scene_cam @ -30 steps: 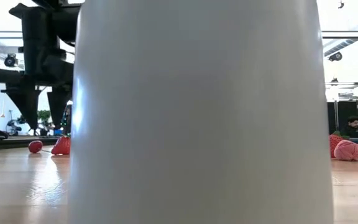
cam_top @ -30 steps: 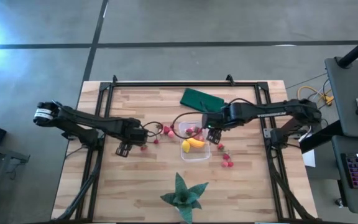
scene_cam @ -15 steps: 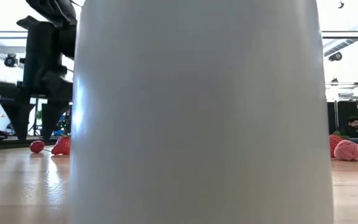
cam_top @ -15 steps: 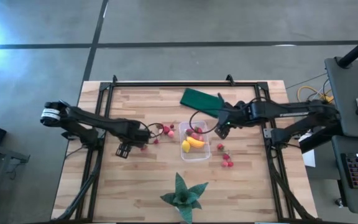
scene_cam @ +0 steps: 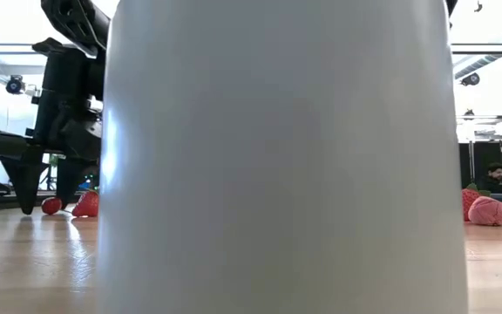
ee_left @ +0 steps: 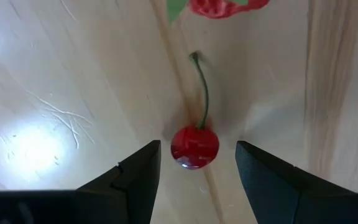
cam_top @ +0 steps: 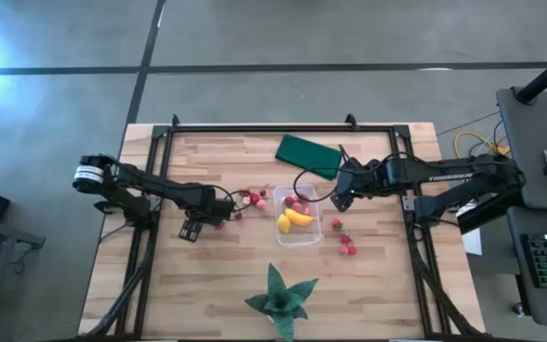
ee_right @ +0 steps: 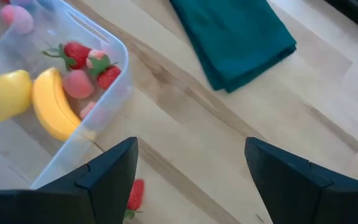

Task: Pick and placing Produce into tupperware
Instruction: Put the cherry into the transparent bin

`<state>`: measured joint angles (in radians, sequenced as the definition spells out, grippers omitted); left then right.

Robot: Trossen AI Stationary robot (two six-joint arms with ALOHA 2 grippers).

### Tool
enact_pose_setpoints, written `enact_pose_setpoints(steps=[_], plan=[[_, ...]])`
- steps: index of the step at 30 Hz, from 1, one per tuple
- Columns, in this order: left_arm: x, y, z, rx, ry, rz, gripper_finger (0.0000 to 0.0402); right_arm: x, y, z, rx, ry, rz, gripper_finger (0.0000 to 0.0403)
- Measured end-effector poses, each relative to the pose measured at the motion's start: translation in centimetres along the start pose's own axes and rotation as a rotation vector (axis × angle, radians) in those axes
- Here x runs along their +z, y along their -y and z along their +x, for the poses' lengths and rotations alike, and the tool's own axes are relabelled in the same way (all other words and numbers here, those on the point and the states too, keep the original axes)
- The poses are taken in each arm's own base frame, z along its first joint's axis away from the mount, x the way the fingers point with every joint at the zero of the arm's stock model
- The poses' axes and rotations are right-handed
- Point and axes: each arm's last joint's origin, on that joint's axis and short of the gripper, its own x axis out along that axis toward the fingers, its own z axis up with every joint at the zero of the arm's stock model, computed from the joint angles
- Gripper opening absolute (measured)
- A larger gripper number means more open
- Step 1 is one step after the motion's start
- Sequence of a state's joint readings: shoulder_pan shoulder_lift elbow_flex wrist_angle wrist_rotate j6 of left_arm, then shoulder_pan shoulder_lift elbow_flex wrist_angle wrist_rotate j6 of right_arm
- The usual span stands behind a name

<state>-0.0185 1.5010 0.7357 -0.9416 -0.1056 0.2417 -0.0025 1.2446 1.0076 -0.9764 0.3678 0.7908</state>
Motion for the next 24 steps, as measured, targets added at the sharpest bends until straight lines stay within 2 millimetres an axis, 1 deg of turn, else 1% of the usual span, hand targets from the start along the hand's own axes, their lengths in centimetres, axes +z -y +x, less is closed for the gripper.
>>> enact_pose_setpoints(steps=[4, 11, 20, 24], plan=[[0.08, -0.16, 0.15, 0.0, 0.002, -0.007, 0.0188, -0.06, 0.0, 0.11, 0.0, -0.001, 0.004, 0.029], [0.19, -0.38, 0.22, 0.0, 0.028, -0.017, 0.0154, 0.12, -0.17, 0.09, 0.017, 0.016, 0.013, 0.0289], [0.34, -0.57, 0.28, 0.001, 0.043, -0.026, 0.0129, 0.19, -0.25, 0.13, 0.024, 0.024, 0.018, 0.0286], [0.35, -0.58, 0.31, 0.002, 0.047, -0.028, 0.0111, 0.21, -0.27, 0.15, 0.026, 0.026, 0.02, 0.0287]])
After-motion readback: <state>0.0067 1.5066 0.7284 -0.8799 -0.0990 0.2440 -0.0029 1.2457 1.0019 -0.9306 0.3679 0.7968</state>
